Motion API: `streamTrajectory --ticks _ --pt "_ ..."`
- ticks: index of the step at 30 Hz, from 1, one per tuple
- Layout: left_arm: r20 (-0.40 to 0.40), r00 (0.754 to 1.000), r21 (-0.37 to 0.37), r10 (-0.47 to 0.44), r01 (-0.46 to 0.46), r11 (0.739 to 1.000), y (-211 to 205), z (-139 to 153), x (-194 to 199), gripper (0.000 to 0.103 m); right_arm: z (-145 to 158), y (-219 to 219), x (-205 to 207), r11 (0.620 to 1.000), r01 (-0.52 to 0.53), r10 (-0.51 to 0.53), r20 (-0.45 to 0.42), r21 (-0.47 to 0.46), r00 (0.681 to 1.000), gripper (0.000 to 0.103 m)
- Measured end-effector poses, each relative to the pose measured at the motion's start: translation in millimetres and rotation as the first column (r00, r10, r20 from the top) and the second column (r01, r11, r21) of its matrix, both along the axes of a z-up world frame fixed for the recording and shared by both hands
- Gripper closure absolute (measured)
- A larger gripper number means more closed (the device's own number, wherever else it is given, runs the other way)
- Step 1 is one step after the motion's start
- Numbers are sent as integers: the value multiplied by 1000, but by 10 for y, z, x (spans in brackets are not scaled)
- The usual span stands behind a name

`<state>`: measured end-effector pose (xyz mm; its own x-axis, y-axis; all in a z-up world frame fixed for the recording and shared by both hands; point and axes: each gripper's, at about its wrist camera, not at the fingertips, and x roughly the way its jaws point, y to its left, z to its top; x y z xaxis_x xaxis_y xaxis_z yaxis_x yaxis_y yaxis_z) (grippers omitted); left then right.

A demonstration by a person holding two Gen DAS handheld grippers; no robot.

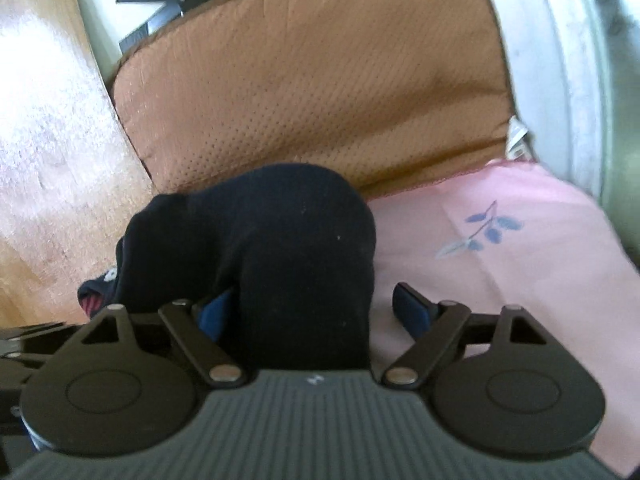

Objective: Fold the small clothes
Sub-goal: 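Carry the sweater bundle with both grippers toward the headboard and set it down, then open both grippers and pull them back from the sweater bundle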

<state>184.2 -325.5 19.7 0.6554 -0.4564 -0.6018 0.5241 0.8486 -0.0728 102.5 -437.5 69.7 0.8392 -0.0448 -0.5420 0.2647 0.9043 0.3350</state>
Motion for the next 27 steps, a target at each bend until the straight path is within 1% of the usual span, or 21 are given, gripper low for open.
streamTrajectory --ticks 3,7,8,12,15,17,21,24,25,26,27 --pt "34 999 8 16 -16 1000 77 114 -199 33 128 112 -212 998 45 -44 23 -35 999 16" --pt "33 999 6 31 -31 1000 270 184 -458 33 236 275 -621 997 71 -71 21 -15 997 16" --pt "29 999 6 34 -34 999 311 178 -537 33 245 328 -704 997 72 -72 14 -6 997 16" --pt "21 999 47 48 -49 998 458 160 -883 33 225 575 -1056 997 77 -77 -16 -5 997 16" --pt "18 997 77 69 -70 995 688 142 -1121 30 187 778 -1220 997 65 -63 -42 34 997 16" --pt "11 996 95 94 -95 991 826 106 -1257 29 193 924 -1314 997 52 -50 -37 58 998 16" --pt "-19 987 70 161 -159 985 1233 19 -1491 25 183 1218 -1446 996 60 -58 -30 60 998 16" --pt "-21 974 60 224 -223 973 1512 -68 -1635 24 137 1416 -1530 995 96 -96 -36 20 995 16" --pt "-24 968 52 248 -246 968 1579 -93 -1658 24 171 1493 -1572 993 117 -118 -19 -24 993 16" --pt "-25 964 43 263 -262 964 1632 -115 -1679 24 210 1559 -1630 988 141 -140 20 -69 990 15" --pt "-22 963 31 270 -270 963 1674 -144 -1704 23 232 1600 -1655 983 154 -152 37 -95 988 14"
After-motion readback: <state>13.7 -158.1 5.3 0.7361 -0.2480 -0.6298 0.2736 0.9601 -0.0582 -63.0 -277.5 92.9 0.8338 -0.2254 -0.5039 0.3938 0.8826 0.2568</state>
